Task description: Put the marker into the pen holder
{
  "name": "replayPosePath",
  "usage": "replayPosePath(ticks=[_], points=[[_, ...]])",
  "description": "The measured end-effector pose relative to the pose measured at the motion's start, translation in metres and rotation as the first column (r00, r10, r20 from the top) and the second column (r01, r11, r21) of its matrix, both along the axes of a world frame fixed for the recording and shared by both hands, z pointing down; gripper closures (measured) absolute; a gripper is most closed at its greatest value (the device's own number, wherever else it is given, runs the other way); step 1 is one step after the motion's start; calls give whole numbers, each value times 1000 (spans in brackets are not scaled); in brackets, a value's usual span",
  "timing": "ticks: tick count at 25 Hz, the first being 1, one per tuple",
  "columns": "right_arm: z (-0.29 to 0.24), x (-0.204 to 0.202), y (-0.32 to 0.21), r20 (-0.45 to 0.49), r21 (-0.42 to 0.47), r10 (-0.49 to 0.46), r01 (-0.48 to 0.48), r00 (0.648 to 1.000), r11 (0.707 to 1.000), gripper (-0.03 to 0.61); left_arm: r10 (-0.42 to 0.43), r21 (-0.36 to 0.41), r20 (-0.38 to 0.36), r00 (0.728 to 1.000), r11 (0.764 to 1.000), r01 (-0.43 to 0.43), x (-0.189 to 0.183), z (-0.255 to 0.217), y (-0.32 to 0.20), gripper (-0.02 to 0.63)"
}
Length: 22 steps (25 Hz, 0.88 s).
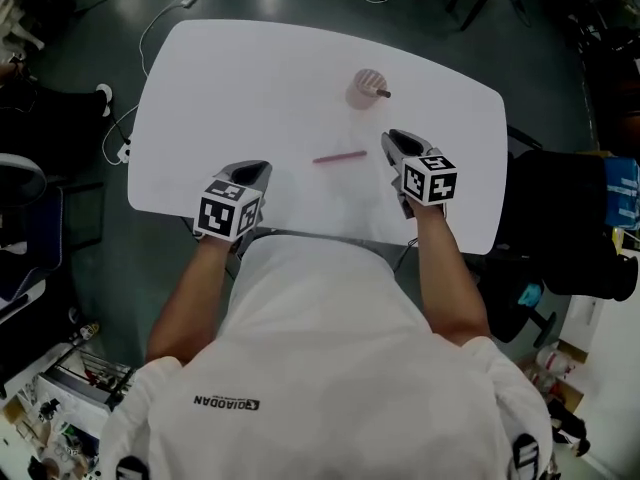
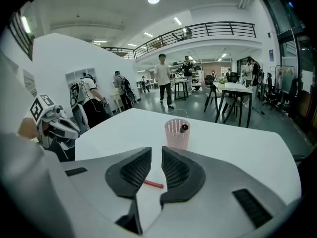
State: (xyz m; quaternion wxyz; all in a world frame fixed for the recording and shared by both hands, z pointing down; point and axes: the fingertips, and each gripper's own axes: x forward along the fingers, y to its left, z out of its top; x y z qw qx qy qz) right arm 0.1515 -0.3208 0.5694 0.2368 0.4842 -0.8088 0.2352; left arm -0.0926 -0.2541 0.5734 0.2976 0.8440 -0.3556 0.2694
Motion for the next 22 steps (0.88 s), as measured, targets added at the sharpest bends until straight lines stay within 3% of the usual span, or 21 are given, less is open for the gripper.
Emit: replayPosePath(ticks=[6,9,12,14,16,22], points=[[40,-33,24,-51,-74,-68,65,996,995,497,27,-19,13,1000,999,-27,-12,12,0,588],[56,-56,33,-85,-104,-150,141,985,985,497,20,-29,14,1000,999,-20,-18,16,1,588],[69,-78,40,-152,-133,-271,252,950,958,497,7,-37,12,1000,999,-7,-21,15,5,588],[78,-94,47,-220,-158,-368,339,904,927,497,-6,-40,7,1000,999,6,-24,14,10,588],[89,-110,52,-301,-184,-465,428,833,885,497,-21,-42,0,1000,999,21,-32,17,14,588],[119,-135,55,-498,-271,-668,633,553,725,489,-82,-46,-7,997,996,81,-57,22,22,588]])
